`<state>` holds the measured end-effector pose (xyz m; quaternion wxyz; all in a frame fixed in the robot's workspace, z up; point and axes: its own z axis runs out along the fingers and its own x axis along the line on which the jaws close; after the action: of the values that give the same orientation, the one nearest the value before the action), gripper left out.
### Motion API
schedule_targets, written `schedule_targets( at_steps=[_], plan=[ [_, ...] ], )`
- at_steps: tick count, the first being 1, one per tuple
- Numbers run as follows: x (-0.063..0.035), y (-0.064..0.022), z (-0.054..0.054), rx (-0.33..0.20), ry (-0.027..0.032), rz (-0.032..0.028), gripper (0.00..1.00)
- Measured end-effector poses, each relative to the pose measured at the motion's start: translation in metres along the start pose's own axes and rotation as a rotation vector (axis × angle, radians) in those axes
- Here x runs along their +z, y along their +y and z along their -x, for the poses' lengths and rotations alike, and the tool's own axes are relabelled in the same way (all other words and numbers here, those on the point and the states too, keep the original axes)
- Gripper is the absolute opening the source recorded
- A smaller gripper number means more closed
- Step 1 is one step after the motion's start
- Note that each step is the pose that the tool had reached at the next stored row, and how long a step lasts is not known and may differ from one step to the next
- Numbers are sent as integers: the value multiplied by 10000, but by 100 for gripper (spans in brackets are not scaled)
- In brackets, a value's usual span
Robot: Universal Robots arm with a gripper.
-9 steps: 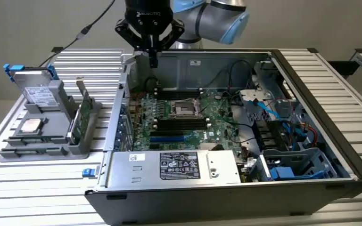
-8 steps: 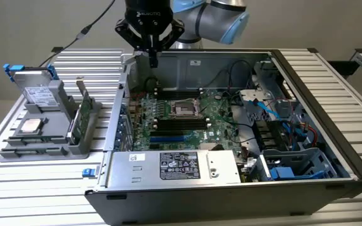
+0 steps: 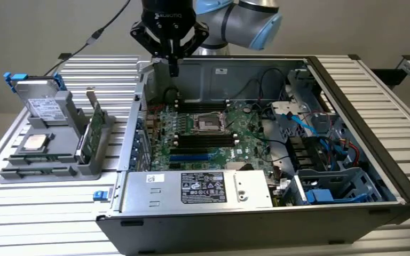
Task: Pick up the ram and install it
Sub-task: 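Reach for the ram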
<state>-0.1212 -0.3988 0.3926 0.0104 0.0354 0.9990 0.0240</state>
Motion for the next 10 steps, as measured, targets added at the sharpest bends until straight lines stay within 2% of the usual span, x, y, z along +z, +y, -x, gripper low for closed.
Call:
schedule_targets(
  at_steps=[3, 10],
  plan=[
    [-1, -2, -22, 1, 5, -2, 10],
    [9, -16, -338, 6, 93, -6, 10]
  ],
)
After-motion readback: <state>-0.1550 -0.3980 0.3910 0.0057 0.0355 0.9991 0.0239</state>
